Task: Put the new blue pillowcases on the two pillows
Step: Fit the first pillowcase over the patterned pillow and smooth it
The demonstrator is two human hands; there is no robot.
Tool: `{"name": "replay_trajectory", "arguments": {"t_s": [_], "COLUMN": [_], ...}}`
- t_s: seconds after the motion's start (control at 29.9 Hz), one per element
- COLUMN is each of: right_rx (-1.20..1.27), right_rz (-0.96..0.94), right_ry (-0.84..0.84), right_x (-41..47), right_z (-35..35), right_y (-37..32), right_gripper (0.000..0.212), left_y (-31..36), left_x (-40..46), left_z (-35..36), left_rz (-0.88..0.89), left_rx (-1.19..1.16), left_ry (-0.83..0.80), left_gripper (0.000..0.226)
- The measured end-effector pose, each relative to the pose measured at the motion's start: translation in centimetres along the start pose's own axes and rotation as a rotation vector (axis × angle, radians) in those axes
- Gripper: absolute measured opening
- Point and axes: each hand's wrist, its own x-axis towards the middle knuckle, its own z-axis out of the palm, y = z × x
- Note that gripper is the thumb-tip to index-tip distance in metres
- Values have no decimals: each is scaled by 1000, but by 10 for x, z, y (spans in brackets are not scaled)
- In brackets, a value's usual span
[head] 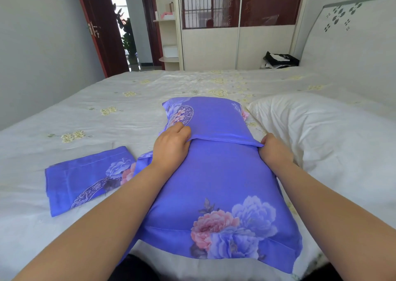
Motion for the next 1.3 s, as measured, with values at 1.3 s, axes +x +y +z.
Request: {"name": "replay_trajectory", "arguments": {"t_s": [1.3], "right_rx": [169], "right_rz": [9], "right_ry": [-120], "right_x": [-31], "right_z": [26], "right_y": [43], "right_gripper": [30], "left_y": [-66], "left_x": [-71], "left_z": [4], "left_rz": [-775], "left_rx": [314], "left_ry": [-712], "left_gripper": [34]}}
